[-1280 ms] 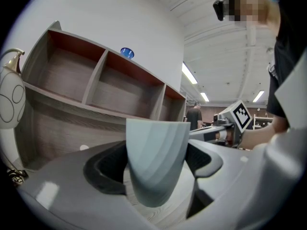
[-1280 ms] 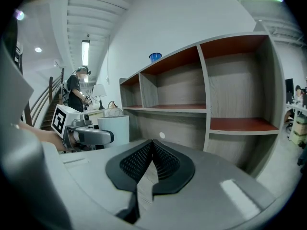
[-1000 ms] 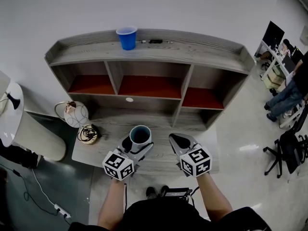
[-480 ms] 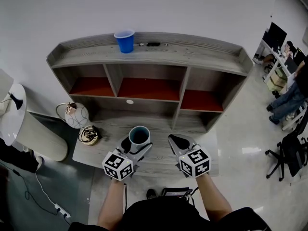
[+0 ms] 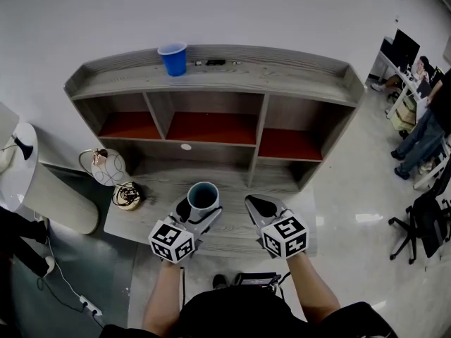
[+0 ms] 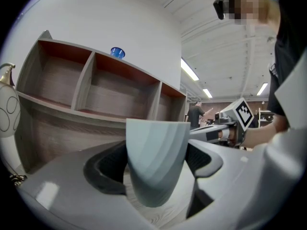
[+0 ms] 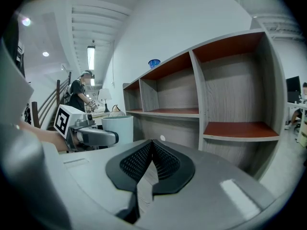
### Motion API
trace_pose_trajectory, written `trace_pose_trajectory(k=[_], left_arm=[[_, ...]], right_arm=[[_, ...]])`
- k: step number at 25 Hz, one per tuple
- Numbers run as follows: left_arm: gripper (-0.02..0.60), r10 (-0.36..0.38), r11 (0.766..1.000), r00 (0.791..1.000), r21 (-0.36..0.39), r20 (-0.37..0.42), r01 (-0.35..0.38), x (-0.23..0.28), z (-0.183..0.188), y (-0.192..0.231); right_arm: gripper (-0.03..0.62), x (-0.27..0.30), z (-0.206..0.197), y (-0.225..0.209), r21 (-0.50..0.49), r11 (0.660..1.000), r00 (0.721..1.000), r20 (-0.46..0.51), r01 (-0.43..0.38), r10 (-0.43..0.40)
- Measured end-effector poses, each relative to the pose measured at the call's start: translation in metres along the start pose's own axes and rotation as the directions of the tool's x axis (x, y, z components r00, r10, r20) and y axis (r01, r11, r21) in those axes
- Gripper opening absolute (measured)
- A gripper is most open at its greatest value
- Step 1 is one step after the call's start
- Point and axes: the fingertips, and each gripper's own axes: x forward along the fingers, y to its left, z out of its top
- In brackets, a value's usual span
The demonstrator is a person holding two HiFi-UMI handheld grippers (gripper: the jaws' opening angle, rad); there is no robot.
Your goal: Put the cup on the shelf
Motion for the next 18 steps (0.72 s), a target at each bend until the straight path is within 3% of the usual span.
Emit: trace_pose_trajectory(k=[8,18], left_arm=[[0.37,-0.006,1.0,1.0,0.022,-0.017,0.007,0.012,0.013,-0.008],[0.37,-0.007,0.996,1.0,0.084,-0.01,0.007,0.036,0.087,0.013]], right_arm=[[0.014,-0.012,0.004,-0.009,-0.025,0.998,0.998,-0.007,-0.058,0.058],[0.014,-0.008,0.045,0.003,-0.095,0.972,0.976,0.007,-0.215,0.217]])
